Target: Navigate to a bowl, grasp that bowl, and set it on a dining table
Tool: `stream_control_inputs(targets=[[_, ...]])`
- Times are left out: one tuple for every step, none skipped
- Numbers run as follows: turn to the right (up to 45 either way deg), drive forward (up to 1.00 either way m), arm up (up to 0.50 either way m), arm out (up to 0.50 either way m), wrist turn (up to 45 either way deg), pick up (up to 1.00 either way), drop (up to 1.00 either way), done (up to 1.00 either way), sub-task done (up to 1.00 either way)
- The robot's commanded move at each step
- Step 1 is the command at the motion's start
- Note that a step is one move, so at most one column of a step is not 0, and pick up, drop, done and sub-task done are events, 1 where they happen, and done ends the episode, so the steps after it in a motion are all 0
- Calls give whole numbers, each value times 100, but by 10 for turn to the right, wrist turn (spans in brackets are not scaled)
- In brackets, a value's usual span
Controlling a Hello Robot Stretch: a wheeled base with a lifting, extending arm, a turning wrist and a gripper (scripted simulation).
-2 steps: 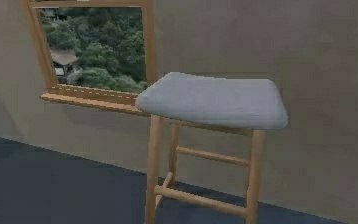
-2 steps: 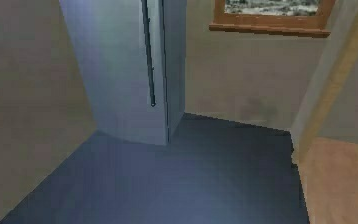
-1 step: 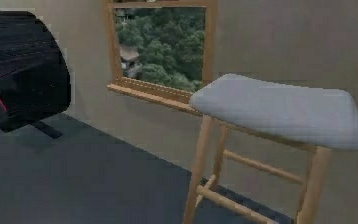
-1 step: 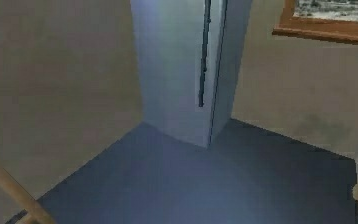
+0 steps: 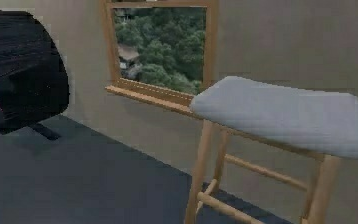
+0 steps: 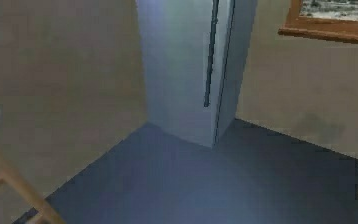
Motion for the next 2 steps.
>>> stream_control_inputs(targets=[[-450,0,0,0,0,0,0,0,0],[-90,0,0,0,0,0,0,0,0]])
